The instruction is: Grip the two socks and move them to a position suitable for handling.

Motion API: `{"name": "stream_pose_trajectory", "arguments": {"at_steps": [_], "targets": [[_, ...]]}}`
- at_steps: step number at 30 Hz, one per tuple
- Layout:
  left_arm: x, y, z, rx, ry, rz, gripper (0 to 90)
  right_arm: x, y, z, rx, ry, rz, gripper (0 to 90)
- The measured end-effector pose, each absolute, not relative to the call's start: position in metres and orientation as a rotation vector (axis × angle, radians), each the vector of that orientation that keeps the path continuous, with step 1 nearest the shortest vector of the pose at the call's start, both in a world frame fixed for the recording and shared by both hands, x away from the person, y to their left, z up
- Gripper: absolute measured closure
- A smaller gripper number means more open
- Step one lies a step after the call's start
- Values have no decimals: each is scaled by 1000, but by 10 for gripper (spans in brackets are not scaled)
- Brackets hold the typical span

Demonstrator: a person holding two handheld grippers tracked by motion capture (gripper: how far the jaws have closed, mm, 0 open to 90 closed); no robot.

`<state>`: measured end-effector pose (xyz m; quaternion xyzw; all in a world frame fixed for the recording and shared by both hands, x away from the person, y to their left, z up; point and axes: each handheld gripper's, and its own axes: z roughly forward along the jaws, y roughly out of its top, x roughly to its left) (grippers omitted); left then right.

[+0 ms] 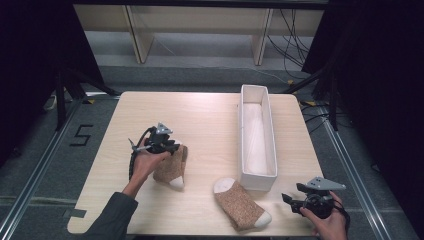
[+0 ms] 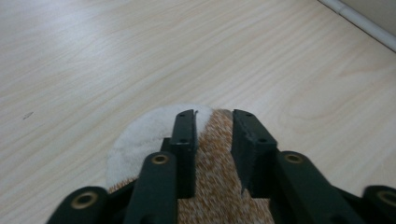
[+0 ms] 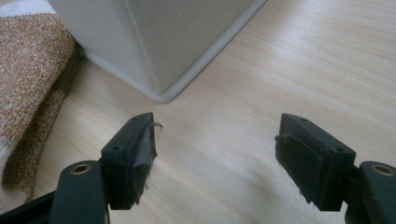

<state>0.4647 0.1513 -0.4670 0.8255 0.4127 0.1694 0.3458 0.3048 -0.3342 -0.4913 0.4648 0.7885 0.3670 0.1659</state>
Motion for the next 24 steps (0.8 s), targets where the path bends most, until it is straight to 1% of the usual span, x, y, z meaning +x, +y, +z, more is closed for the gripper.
{"name": "stream_pose_trajectory", "arguments": {"at_steps": [2, 4, 6, 8, 9, 10, 14, 16, 17, 18, 20, 23, 24], "targets": [[475, 147, -469, 2124, 1121, 420, 598, 304, -334, -491, 1348, 2255, 1040, 289], [478, 144, -471, 2122, 1146, 409, 515, 306, -336, -492, 1297, 2259, 1028, 288], [482, 136, -476, 2147, 1164, 387, 492, 305, -334, -492, 1329, 2263, 1031, 288], [487, 134, -480, 2181, 1176, 411, 491, 305, -335, -492, 1322, 2266, 1028, 288], [489, 130, -483, 2169, 1187, 415, 511, 306, -336, -493, 1293, 2265, 1022, 288], [490, 129, -483, 2214, 1161, 424, 538, 305, -334, -492, 1336, 2265, 1028, 288], [489, 124, -485, 2239, 1114, 472, 728, 306, -337, -493, 1293, 2265, 1012, 288], [488, 124, -484, 2247, 1104, 482, 781, 306, -337, -493, 1293, 2265, 1014, 288], [487, 124, -482, 2251, 1091, 496, 781, 306, -337, -493, 1290, 2262, 1018, 288], [484, 125, -475, 2230, 1068, 504, 801, 307, -337, -493, 1295, 2266, 1020, 288], [481, 126, -470, 2209, 1057, 499, 806, 306, -337, -492, 1301, 2258, 1016, 288], [467, 133, -449, 2172, 986, 508, 809, 305, -336, -492, 1325, 2249, 1028, 288], [455, 140, -436, 2090, 949, 505, 810, 305, -337, -492, 1322, 2247, 1031, 288]]}}
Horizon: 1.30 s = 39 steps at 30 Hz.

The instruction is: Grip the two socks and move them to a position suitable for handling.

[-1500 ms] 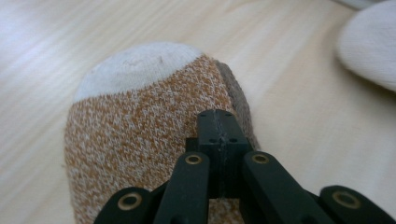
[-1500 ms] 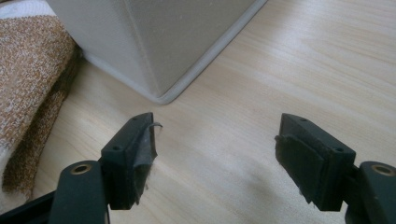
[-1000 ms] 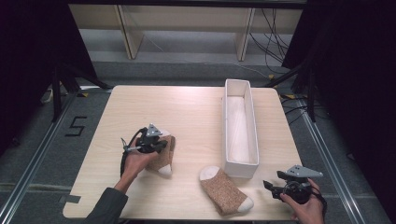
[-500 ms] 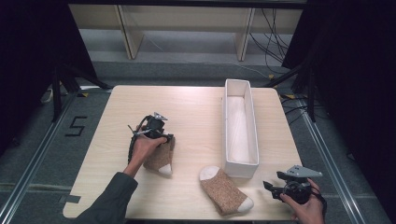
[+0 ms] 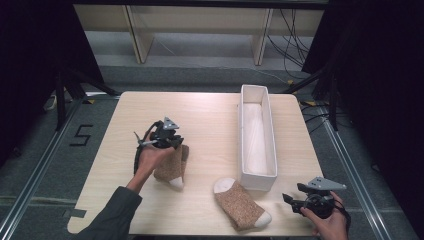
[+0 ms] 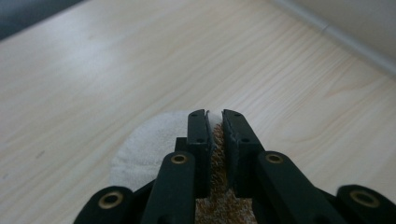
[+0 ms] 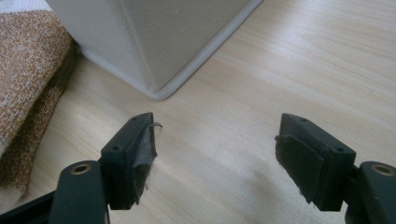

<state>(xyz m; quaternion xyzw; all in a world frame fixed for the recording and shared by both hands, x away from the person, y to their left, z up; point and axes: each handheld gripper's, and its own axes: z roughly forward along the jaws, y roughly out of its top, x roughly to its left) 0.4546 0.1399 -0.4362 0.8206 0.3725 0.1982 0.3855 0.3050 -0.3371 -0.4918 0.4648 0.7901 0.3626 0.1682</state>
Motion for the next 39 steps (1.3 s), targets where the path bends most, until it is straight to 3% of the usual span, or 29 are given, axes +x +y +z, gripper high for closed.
{"name": "stream_pose_trajectory", "arguments": {"at_steps": [7, 9, 13, 17, 26, 34, 39], "targets": [[398, 162, -413, 2022, 838, 546, 810, 306, -337, -492, 1295, 2242, 1031, 288], [366, 174, -416, 1968, 815, 534, 811, 306, -337, -492, 1287, 2249, 1027, 290], [337, 186, -424, 1925, 816, 520, 811, 306, -337, -492, 1295, 2239, 1029, 296], [303, 208, -448, 1916, 873, 425, 811, 306, -336, -492, 1298, 2247, 1036, 296], [264, 237, -487, 1941, 986, 316, 791, 305, -334, -493, 1312, 2253, 1033, 297], [248, 248, -473, 1868, 992, 322, 689, 307, -334, -492, 1291, 2291, 1015, 296], [248, 255, -460, 1904, 976, 375, 773, 307, -335, -492, 1290, 2289, 1014, 296]]}}
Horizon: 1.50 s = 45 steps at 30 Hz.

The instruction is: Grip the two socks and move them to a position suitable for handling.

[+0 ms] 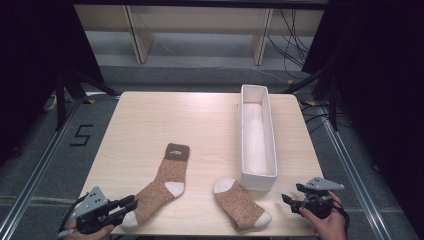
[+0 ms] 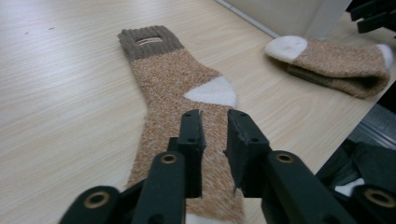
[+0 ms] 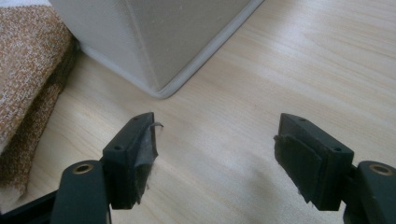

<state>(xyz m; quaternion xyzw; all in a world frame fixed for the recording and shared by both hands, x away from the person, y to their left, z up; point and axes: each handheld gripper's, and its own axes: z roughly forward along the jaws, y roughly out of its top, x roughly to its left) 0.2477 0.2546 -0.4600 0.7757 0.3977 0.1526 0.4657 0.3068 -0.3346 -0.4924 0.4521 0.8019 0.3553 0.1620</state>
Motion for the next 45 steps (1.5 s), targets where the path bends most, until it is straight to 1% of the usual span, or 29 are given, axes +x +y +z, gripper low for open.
{"name": "stream_pose_trajectory", "arguments": {"at_steps": [1, 2, 3, 5, 8, 9, 10, 11, 12, 13, 16, 17, 18, 19, 20, 25, 26, 29, 33, 35, 36, 37, 38, 39, 40, 41, 42, 45], "targets": [[248, 255, -460, 1904, 976, 375, 793, 307, -335, -492, 1290, 2289, 1014, 296], [251, 255, -464, 1931, 970, 364, 793, 307, -334, -492, 1292, 2289, 1014, 296], [258, 253, -473, 1955, 985, 349, 840, 307, -335, -492, 1287, 2288, 1013, 296], [266, 250, -482, 1983, 985, 324, 887, 307, -335, -492, 1284, 2288, 1011, 296], [273, 245, -489, 2005, 988, 312, 891, 307, -335, -491, 1274, 2289, 1013, 297], [277, 246, -491, 2049, 968, 301, 891, 306, -335, -491, 1279, 2288, 1013, 297], [279, 243, -494, 2045, 972, 285, 892, 306, -334, -490, 1285, 2278, 1019, 301], [281, 240, -497, 2087, 969, 260, 891, 306, -334, -489, 1286, 2251, 1025, 310], [281, 240, -497, 2087, 969, 260, 889, 306, -334, -489, 1286, 2251, 1025, 310], [283, 238, -502, 2123, 977, 233, 888, 304, -332, -487, 1303, 2256, 1046, 324], [287, 240, -507, 2157, 1005, 246, 892, 301, -330, -483, 1322, 2247, 1051, 336], [290, 244, -508, 2159, 1006, 233, 893, 302, -330, -481, 1255, 2255, 1049, 340], [292, 246, -508, 2157, 1011, 220, 894, 299, -327, -480, 1301, 2249, 1047, 341], [298, 250, -506, 2183, 1020, 248, 894, 302, -328, -482, 1244, 2275, 1054, 341], [302, 252, -506, 2194, 1015, 248, 894, 302, -328, -481, 1231, 2292, 1029, 342], [326, 266, -499, 2284, 1033, 334, 894, 303, -327, -484, 1237, 2283, 1021, 342], [326, 266, -499, 2284, 1033, 334, 894, 303, -327, -484, 1237, 2283, 1021, 342], [341, 272, -499, 2273, 1087, 379, 895, 304, -328, -484, 1221, 2297, 1013, 341], [356, 272, -497, 2259, 1104, 393, 894, 304, -328, -485, 1235, 2286, 998, 340], [362, 264, -490, 2207, 1094, 403, 893, 302, -326, -485, 1285, 2290, 1015, 340], [362, 264, -490, 2207, 1094, 403, 893, 302, -326, -485, 1285, 2290, 1015, 340], [365, 250, -485, 2202, 1051, 405, 893, 304, -328, -486, 1264, 2295, 1015, 340], [365, 250, -485, 2202, 1051, 405, 893, 304, -328, -486, 1263, 2295, 1023, 340], [370, 229, -485, 2207, 1016, 386, 893, 304, -328, -486, 1257, 2295, 1010, 340], [370, 229, -485, 2207, 1016, 386, 893, 304, -328, -486, 1257, 2295, 1010, 340], [379, 211, -486, 2218, 1000, 367, 893, 304, -328, -485, 1219, 2292, 993, 340], [379, 211, -486, 2218, 1000, 367, 893, 304, -328, -485, 1219, 2292, 993, 340], [395, 187, -486, 2229, 985, 372, 893, 304, -327, -487, 1234, 2300, 1001, 339]]}}
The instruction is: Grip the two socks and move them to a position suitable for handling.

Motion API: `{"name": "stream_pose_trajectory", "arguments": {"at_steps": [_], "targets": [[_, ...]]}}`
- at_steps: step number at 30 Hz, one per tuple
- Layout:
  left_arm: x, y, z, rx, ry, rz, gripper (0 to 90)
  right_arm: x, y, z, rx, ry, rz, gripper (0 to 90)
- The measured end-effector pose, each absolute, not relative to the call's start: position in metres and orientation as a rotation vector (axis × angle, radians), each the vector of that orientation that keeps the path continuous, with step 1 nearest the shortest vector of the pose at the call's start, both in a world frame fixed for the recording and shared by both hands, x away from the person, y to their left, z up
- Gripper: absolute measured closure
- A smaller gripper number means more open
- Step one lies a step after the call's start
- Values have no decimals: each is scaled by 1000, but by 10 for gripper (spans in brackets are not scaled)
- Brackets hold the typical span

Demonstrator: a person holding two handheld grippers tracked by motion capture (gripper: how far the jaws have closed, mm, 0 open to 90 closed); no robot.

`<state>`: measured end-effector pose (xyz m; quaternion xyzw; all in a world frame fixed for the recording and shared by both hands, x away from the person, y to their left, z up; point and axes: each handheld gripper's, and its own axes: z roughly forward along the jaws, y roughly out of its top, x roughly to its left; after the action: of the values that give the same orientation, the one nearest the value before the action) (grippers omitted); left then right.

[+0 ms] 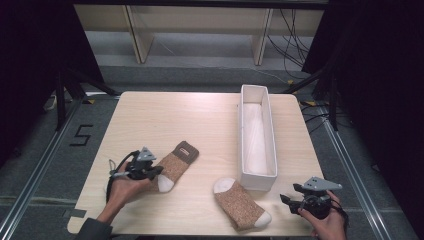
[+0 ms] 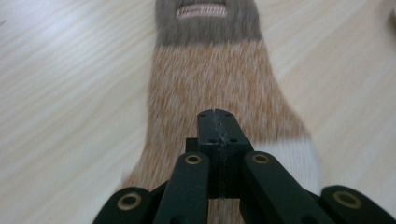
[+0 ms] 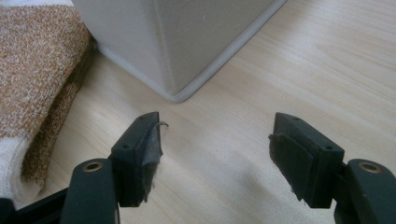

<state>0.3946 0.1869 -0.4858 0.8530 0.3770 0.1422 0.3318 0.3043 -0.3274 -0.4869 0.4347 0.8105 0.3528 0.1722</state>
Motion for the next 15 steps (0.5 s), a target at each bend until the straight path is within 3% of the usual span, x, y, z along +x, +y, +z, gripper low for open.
{"name": "stream_pose_trajectory", "arguments": {"at_steps": [6, 15], "targets": [[430, 148, -495, 2254, 993, 355, 893, 304, -326, -489, 1254, 2311, 992, 337], [424, 116, -500, 2289, 892, 282, 893, 305, -327, -490, 1227, 2314, 985, 336]]}}
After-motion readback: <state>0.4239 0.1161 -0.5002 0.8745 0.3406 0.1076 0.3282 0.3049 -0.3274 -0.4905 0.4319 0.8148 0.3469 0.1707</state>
